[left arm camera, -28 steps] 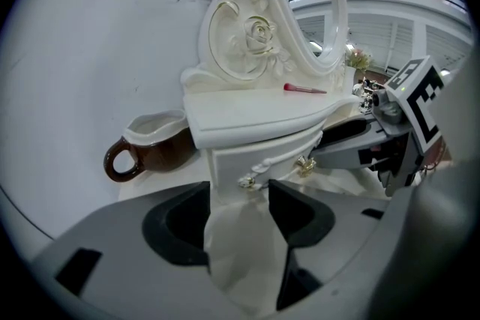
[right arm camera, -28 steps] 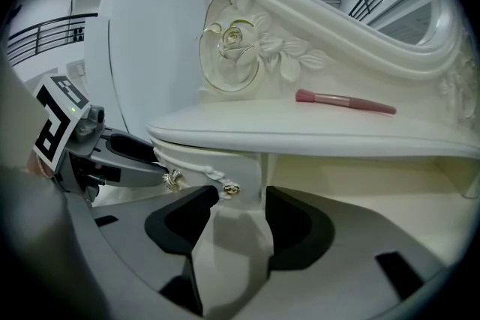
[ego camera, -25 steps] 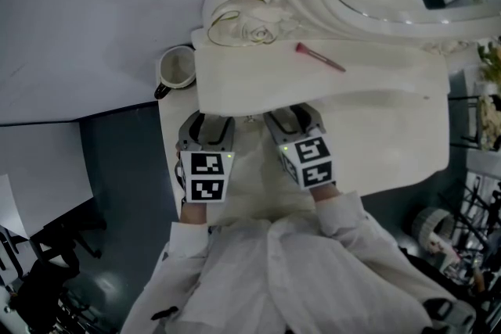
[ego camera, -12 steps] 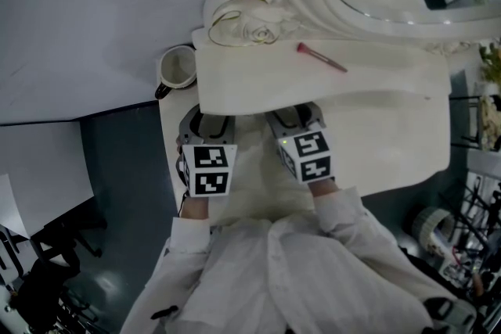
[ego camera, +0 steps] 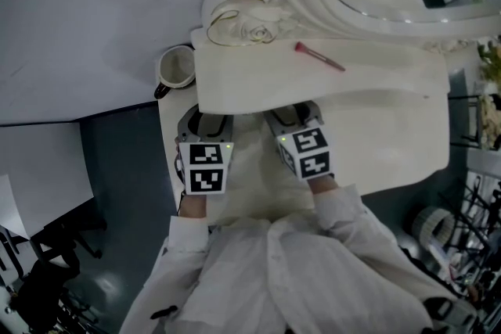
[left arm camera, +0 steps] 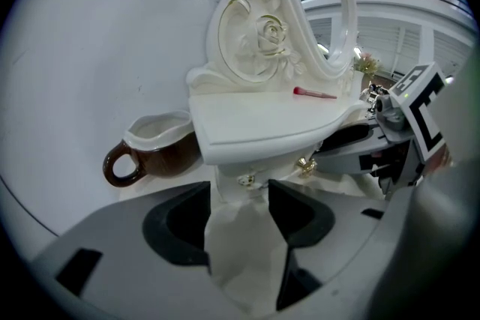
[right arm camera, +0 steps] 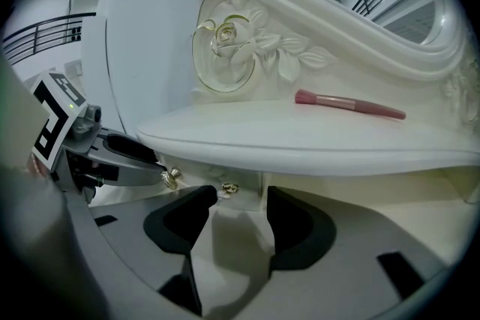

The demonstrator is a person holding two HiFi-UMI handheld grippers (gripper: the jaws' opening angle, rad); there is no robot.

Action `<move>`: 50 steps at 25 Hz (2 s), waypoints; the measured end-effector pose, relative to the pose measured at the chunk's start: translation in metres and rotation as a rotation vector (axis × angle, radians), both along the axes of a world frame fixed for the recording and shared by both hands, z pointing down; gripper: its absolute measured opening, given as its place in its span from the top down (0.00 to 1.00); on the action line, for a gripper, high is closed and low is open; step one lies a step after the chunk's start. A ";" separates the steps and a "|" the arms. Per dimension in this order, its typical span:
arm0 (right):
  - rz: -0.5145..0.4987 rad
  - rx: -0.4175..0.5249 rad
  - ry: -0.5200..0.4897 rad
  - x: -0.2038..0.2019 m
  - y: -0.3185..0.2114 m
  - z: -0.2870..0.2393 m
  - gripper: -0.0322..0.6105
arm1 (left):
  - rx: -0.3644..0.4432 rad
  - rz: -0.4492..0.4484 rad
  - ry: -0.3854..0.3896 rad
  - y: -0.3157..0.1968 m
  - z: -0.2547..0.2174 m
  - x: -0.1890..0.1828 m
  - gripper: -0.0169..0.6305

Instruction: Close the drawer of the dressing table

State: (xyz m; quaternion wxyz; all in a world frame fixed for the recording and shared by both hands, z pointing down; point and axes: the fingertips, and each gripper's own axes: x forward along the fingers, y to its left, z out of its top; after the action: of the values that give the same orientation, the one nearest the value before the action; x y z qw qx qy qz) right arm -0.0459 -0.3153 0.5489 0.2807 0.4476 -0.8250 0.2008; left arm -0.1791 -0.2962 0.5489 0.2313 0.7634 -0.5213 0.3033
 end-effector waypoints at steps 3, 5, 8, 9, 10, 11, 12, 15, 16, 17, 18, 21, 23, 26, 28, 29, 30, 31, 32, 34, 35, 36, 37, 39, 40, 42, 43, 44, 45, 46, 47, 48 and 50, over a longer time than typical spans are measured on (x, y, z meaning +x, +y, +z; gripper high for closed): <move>0.012 -0.011 -0.017 -0.001 0.001 -0.002 0.62 | -0.005 -0.023 -0.001 0.002 0.000 -0.002 0.63; 0.019 -0.018 -0.024 0.002 0.002 -0.001 0.62 | -0.019 -0.036 0.010 0.005 0.000 -0.003 0.63; 0.021 -0.030 -0.031 0.005 0.004 0.000 0.62 | -0.025 -0.034 0.023 0.009 -0.003 -0.002 0.63; 0.014 -0.038 -0.037 0.004 0.006 0.000 0.62 | -0.023 -0.032 0.023 0.010 -0.004 -0.001 0.63; 0.002 -0.049 -0.046 0.003 0.009 0.000 0.62 | -0.022 -0.031 0.025 0.012 -0.005 -0.001 0.63; -0.011 -0.059 -0.055 0.001 0.013 0.000 0.62 | -0.022 -0.031 0.028 0.014 -0.006 0.000 0.63; -0.022 -0.067 -0.061 -0.001 0.017 0.000 0.62 | -0.024 -0.030 0.031 0.016 -0.006 0.000 0.63; -0.040 -0.077 -0.058 -0.003 0.027 0.002 0.62 | -0.028 -0.025 0.036 0.023 -0.008 0.002 0.63; -0.042 -0.078 -0.058 -0.003 0.029 0.001 0.62 | -0.028 -0.021 0.039 0.025 -0.009 0.003 0.63; -0.045 -0.079 -0.060 -0.002 0.032 0.001 0.62 | -0.026 -0.015 0.045 0.028 -0.011 0.005 0.63; -0.047 -0.078 -0.062 -0.002 0.034 -0.001 0.62 | -0.025 -0.007 0.054 0.031 -0.013 0.007 0.63; -0.046 -0.070 -0.076 0.001 0.040 -0.007 0.62 | -0.022 0.025 0.096 0.038 -0.020 0.017 0.63; -0.041 -0.063 -0.100 0.001 0.042 -0.013 0.62 | -0.015 0.036 0.125 0.041 -0.026 0.022 0.64; -0.041 -0.046 -0.124 0.002 0.046 -0.024 0.62 | 0.004 0.048 0.133 0.046 -0.035 0.024 0.85; -0.046 -0.040 -0.142 0.002 0.050 -0.031 0.62 | 0.018 0.060 0.140 0.050 -0.042 0.026 0.87; -0.051 -0.043 -0.157 0.001 0.053 -0.035 0.62 | 0.022 0.064 0.150 0.052 -0.045 0.027 0.88; -0.057 -0.046 -0.173 0.000 0.056 -0.039 0.62 | 0.027 0.066 0.159 0.054 -0.048 0.028 0.90; -0.062 -0.048 -0.188 -0.001 0.059 -0.043 0.62 | 0.036 0.067 0.160 0.055 -0.051 0.028 0.92; -0.068 -0.046 -0.200 -0.002 0.062 -0.048 0.62 | 0.049 0.067 0.153 0.056 -0.054 0.027 0.94; -0.082 -0.036 -0.218 -0.004 0.068 -0.057 0.62 | 0.077 0.070 0.137 0.059 -0.062 0.025 0.95; -0.089 -0.030 -0.226 -0.005 0.070 -0.062 0.62 | 0.086 0.073 0.140 0.060 -0.067 0.025 0.95; -0.095 -0.023 -0.236 -0.006 0.072 -0.067 0.62 | 0.093 0.076 0.154 0.062 -0.072 0.026 0.95; -0.100 -0.016 -0.245 -0.007 0.074 -0.072 0.62 | 0.099 0.080 0.178 0.064 -0.078 0.029 0.95; -0.105 -0.002 -0.254 -0.007 0.077 -0.081 0.63 | 0.110 0.088 0.239 0.066 -0.090 0.035 0.95; -0.105 0.007 -0.254 -0.006 0.078 -0.086 0.65 | 0.117 0.091 0.266 0.066 -0.095 0.038 0.95; -0.104 0.027 -0.256 -0.007 0.080 -0.094 0.73 | 0.135 0.097 0.296 0.067 -0.106 0.042 0.95; -0.107 0.037 -0.258 -0.008 0.082 -0.099 0.76 | 0.145 0.103 0.302 0.067 -0.112 0.043 0.95; -0.116 0.044 -0.261 -0.009 0.083 -0.103 0.78 | 0.156 0.110 0.308 0.067 -0.118 0.044 0.95; -0.130 0.047 -0.265 -0.011 0.085 -0.107 0.80 | 0.164 0.118 0.318 0.067 -0.124 0.045 0.95; -0.150 0.048 -0.271 -0.014 0.087 -0.110 0.83 | 0.172 0.126 0.330 0.067 -0.129 0.046 0.95; -0.171 0.047 -0.277 -0.016 0.090 -0.113 0.85 | 0.179 0.134 0.341 0.068 -0.134 0.047 0.95; -0.186 0.049 -0.283 -0.019 0.091 -0.117 0.85 | 0.187 0.144 0.344 0.069 -0.138 0.048 0.95; -0.200 0.068 -0.287 -0.020 0.092 -0.125 0.87 | 0.203 0.171 0.328 0.070 -0.144 0.051 0.95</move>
State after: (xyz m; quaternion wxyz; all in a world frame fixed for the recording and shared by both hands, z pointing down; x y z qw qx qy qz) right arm -0.0658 -0.2238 0.4240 0.1632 0.3391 -0.9033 0.2060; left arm -0.1281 -0.2267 0.4050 0.2083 0.8635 -0.4377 0.1392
